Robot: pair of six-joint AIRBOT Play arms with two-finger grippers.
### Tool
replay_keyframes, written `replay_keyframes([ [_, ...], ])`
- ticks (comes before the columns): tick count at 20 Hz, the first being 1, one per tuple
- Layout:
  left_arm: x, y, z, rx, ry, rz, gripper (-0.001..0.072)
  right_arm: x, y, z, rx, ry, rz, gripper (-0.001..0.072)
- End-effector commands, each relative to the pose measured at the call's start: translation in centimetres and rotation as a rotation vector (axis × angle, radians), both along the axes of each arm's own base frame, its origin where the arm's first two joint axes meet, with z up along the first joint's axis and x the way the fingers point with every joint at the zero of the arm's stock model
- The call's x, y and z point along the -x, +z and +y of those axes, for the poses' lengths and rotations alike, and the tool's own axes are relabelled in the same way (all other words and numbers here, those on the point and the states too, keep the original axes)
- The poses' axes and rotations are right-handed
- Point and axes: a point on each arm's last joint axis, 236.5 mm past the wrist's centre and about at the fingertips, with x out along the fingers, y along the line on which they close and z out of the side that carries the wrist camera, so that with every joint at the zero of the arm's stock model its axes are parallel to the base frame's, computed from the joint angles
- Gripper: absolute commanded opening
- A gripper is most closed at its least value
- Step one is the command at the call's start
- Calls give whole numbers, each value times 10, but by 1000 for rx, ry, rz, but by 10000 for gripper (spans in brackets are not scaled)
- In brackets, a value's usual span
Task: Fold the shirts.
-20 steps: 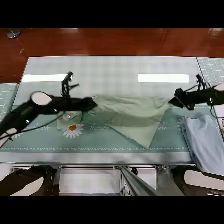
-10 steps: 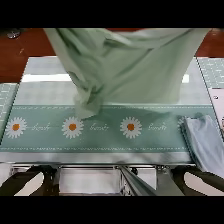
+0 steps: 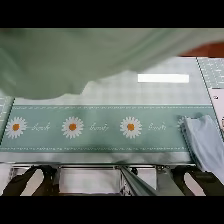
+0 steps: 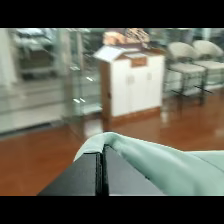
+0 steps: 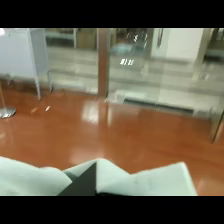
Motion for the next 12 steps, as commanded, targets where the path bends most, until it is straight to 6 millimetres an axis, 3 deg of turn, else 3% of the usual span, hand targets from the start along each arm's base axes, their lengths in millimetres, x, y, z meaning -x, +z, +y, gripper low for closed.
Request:
replay_keyframes([
  [1, 47, 21, 7, -78, 159, -116, 21, 50, -2, -1, 27, -18, -8, 24],
  [4, 69, 15, 23, -135, 278, -114, 21, 57, -38, 3, 57, 1, 137, 24],
  [6, 65, -7, 22, -123, 221, -29, 21, 53, -73, 11, 68, 49, 276, 24],
  [9, 17, -66, 18, -137, 139, 156, 22, 26, -130, 24, 47, 130, 467, 24],
  [12, -58, -159, 33, -148, 164, 414, 22, -29, -199, 18, -10, 112, 610, 24],
])
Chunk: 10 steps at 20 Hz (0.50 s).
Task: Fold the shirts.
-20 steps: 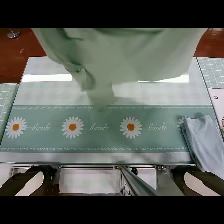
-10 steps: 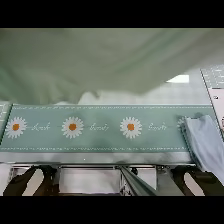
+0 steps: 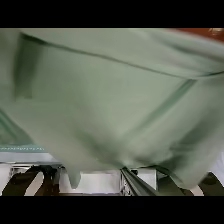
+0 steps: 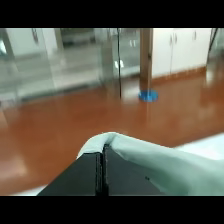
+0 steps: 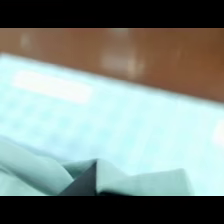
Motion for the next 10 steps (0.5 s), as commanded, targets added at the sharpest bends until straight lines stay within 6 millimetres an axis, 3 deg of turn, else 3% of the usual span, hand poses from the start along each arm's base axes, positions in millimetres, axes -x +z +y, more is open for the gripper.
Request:
replay_keyframes([
  [1, -73, -100, 18, 8, 61, 257, 21, -53, -87, 0, -46, -5, 183, 24],
  [5, -163, -182, 26, 95, 96, 415, 22, -134, -188, -8, -95, -53, 385, 24],
  [8, -223, -229, 27, 173, 106, 473, 22, -204, -234, -3, -193, -74, 422, 24],
  [10, -252, -257, 27, 255, 120, 510, 22, -248, -256, 2, -274, -82, 444, 24],
])
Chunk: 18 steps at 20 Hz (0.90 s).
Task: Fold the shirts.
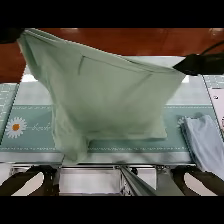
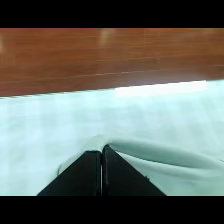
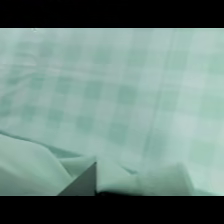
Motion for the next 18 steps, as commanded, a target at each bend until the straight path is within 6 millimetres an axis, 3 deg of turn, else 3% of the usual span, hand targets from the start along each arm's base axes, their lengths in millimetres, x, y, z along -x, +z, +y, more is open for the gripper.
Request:
replay_keyframes([
  [1, -59, -55, 1, 135, 61, 55, 22, -82, -48, 5, -129, -68, 23, 24],
  [4, -83, -89, -4, 222, 78, 105, 22, -136, -61, 10, -222, -103, 40, 24],
  [6, -90, -111, -10, 267, 76, 156, 26, -156, -66, 17, -306, -130, 69, 36],
  [7, -93, -120, -11, 277, 77, 175, 116, -164, -68, 17, -344, -148, 86, 345],
  [8, -92, -127, -12, 275, 72, 195, 453, -167, -68, 17, -371, -153, 99, 642],
  [9, -88, -133, -8, 271, 69, 222, 699, -165, -66, 12, -381, -148, 110, 631],
  [10, -79, -141, -1, 260, 60, 276, 703, -160, -63, 0, -378, -141, 126, 630],
  [12, -47, -165, 30, 206, 56, 436, 702, -132, -62, -31, -371, -111, 210, 629],
  [15, 38, -221, 89, 188, 95, 790, 702, -50, -99, -88, -198, -31, 479, 620],
  [16, 60, -237, 100, 239, 132, 855, 702, -21, -116, -109, -119, -53, 573, 620],
  [18, 105, -272, 104, 376, 202, 942, 702, 11, -138, -129, -72, -142, 620, 620],
])
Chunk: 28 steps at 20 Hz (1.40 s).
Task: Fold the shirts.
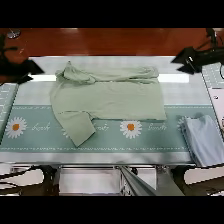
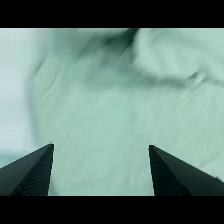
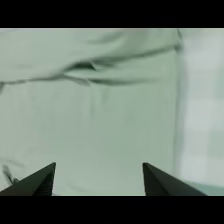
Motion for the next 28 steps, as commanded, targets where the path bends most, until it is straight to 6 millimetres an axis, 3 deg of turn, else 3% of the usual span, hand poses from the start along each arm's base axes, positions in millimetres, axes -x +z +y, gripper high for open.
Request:
replay_keyframes([
  [1, 95, -54, 3, 182, 72, 241, 702, 73, -40, -39, 95, -57, 169, 620],
  [3, 126, -74, -18, 317, 98, 262, 702, 85, -57, -24, 41, -150, 106, 620],
  [6, 140, -84, -42, 472, 153, 246, 702, 105, -71, 9, -62, -181, 44, 620],
  [9, 125, -94, -47, 481, 210, 184, 702, 132, -82, 30, -118, -131, 68, 620],
  [12, 105, -103, -53, 445, 254, 147, 702, 149, -93, 39, -136, -114, 105, 620],
  [18, 97, -122, -74, 413, 237, 191, 702, 152, -96, 42, -148, -119, 114, 620],
  [22, 92, -114, -71, 414, 212, 183, 702, 153, -96, 43, -150, -117, 116, 620],
  [25, 92, -102, -49, 363, 174, 188, 702, 153, -96, 43, -149, -116, 116, 620],
  [28, 107, -114, -34, 305, 193, 254, 702, 152, -96, 42, -146, -120, 112, 620],
])
